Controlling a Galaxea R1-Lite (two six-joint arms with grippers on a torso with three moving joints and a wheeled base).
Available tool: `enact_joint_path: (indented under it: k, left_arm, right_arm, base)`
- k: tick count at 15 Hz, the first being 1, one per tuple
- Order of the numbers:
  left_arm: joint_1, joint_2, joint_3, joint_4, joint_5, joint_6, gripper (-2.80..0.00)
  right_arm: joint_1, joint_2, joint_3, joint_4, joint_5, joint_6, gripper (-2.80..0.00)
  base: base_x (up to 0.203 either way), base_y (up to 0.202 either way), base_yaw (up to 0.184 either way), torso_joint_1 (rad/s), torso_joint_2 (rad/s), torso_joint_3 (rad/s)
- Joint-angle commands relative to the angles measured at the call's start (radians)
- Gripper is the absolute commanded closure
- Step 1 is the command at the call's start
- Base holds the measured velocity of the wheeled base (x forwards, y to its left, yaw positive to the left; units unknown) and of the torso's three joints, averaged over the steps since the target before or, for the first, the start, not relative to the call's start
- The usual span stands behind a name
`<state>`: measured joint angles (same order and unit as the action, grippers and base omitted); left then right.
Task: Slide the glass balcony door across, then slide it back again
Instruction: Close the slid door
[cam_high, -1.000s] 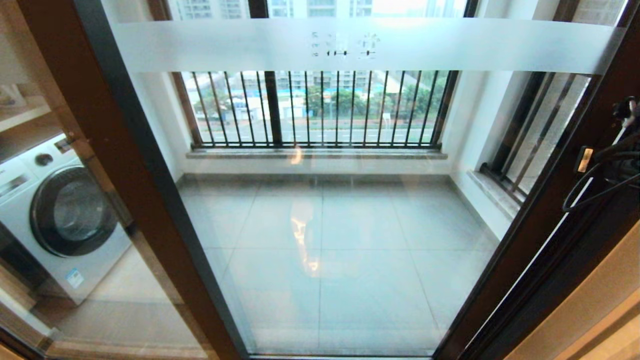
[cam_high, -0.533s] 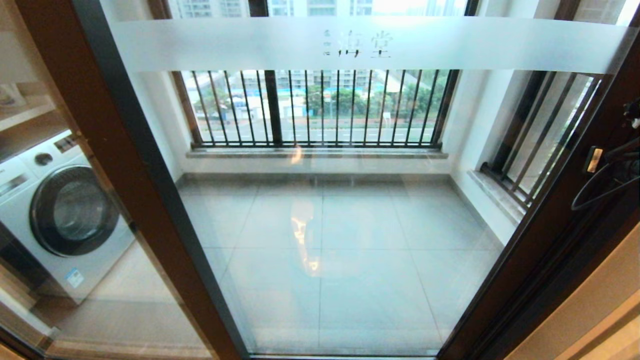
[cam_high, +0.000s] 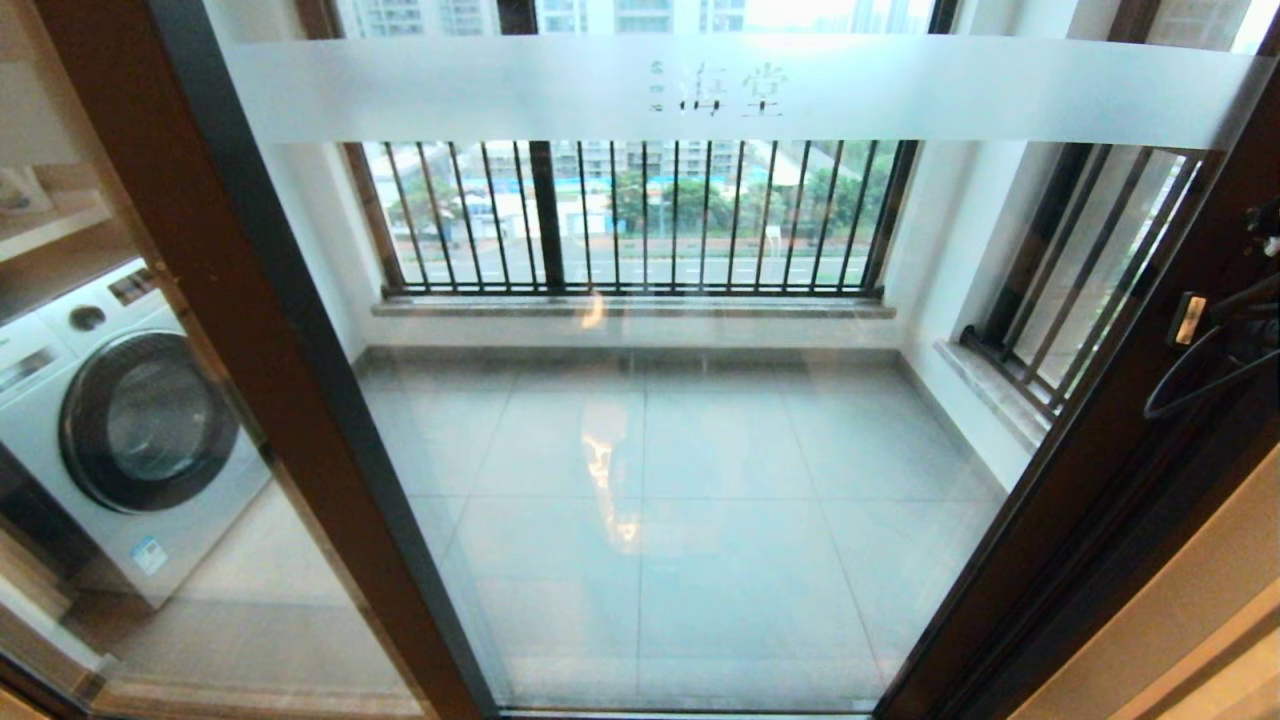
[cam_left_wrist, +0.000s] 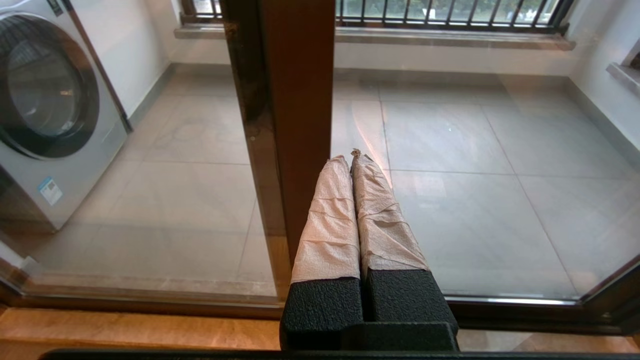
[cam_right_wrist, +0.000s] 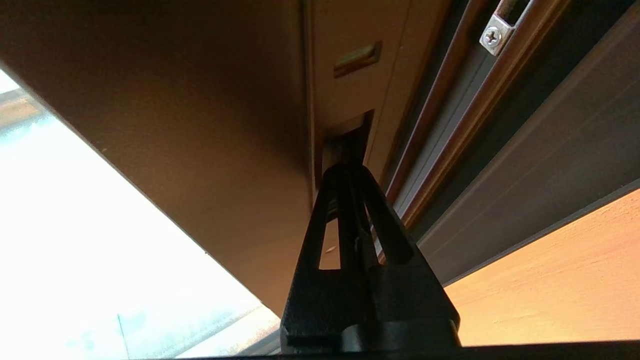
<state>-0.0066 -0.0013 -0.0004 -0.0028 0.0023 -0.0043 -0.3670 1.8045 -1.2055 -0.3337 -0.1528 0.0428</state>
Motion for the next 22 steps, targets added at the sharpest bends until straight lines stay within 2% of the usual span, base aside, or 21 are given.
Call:
enact_joint_path:
  k: [1, 16, 21, 22]
  left_arm:
    - [-0.001, 0.001, 0.000, 0.000, 0.001, 0.000, 0.00]
    - [0.000, 0.001, -0.001, 0.000, 0.001, 0.000, 0.00]
    - [0.000, 0.001, 0.000, 0.000, 0.001, 0.000, 0.00]
    - [0.000, 0.001, 0.000, 0.000, 0.001, 0.000, 0.00]
  right_arm:
    - [-0.001, 0.006, -0.003, -0.005, -0.004, 0.000, 0.00]
    - [-0.057, 0.051, -0.056, -0.001, -0.002, 0.000, 0.00]
    - [-0.079, 0.029, -0.048, 0.005, 0.025, -0.001, 0.00]
    - [-0.076, -0.007, -0.029, 0.019, 0.056, -0.002, 0.00]
  base:
    - [0.000, 0.000, 0.000, 0.000, 0.00, 0.000]
    - [0.000, 0.000, 0.000, 0.000, 0.00, 0.000]
    - [0.000, 0.000, 0.000, 0.000, 0.00, 0.000]
    - [0.000, 0.000, 0.000, 0.000, 0.00, 0.000]
